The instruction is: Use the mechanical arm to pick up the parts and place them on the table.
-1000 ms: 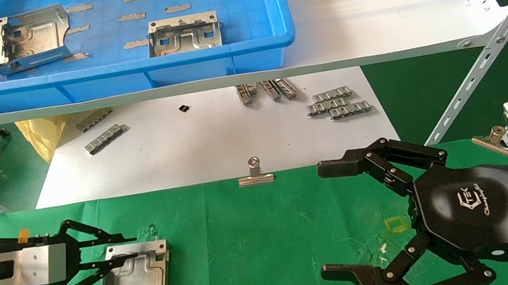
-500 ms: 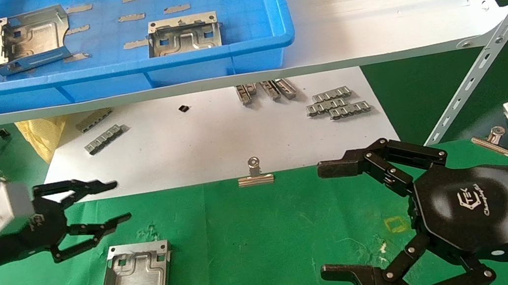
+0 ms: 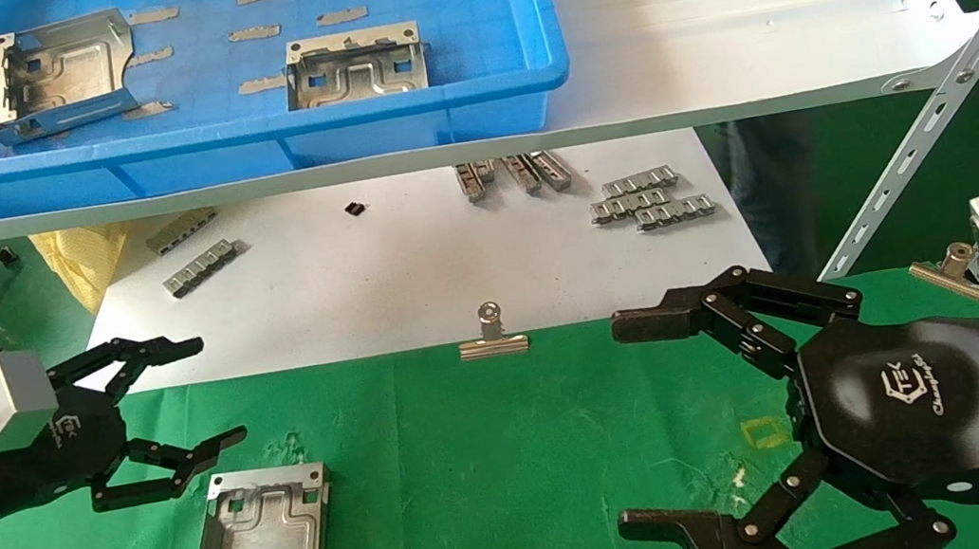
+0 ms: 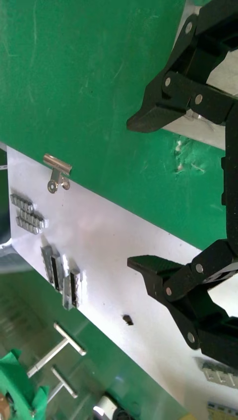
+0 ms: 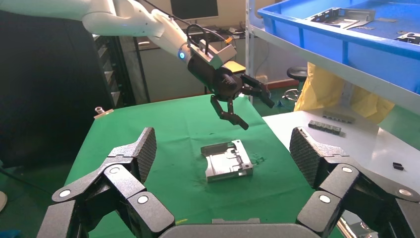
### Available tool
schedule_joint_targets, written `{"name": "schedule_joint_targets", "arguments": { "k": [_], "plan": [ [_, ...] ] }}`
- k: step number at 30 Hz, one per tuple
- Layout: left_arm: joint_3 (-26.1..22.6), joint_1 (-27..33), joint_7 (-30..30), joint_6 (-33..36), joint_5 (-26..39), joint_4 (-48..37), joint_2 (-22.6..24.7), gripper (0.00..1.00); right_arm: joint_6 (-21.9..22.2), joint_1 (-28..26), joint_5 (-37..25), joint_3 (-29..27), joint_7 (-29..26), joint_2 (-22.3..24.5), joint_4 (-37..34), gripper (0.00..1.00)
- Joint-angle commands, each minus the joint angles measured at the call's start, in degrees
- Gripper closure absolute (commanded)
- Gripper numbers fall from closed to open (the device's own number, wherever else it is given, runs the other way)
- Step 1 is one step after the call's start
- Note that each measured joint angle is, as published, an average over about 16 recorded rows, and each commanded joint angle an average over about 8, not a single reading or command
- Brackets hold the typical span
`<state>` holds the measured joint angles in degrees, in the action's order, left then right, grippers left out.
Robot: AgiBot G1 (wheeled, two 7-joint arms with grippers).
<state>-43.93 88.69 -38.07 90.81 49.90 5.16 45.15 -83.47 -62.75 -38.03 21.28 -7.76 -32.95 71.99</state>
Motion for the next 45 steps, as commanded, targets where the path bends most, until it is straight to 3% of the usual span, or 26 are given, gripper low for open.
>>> {"name": "schedule_joint_targets", "arguments": {
  "k": [1, 45],
  "plan": [
    [-0.15, 0.18, -0.28, -0.01, 0.33, 0.27, -0.01, 0.00, 0.00, 0.00, 0.00, 0.00, 0.00, 0.00, 0.00, 0.00],
    [20.46, -19.88, 35.78, -3.76, -5.84, 50.28, -7.44, 0.00, 0.00, -0.01, 0.01, 0.02, 0.01, 0.00, -0.01, 0.00]
  ]
}}
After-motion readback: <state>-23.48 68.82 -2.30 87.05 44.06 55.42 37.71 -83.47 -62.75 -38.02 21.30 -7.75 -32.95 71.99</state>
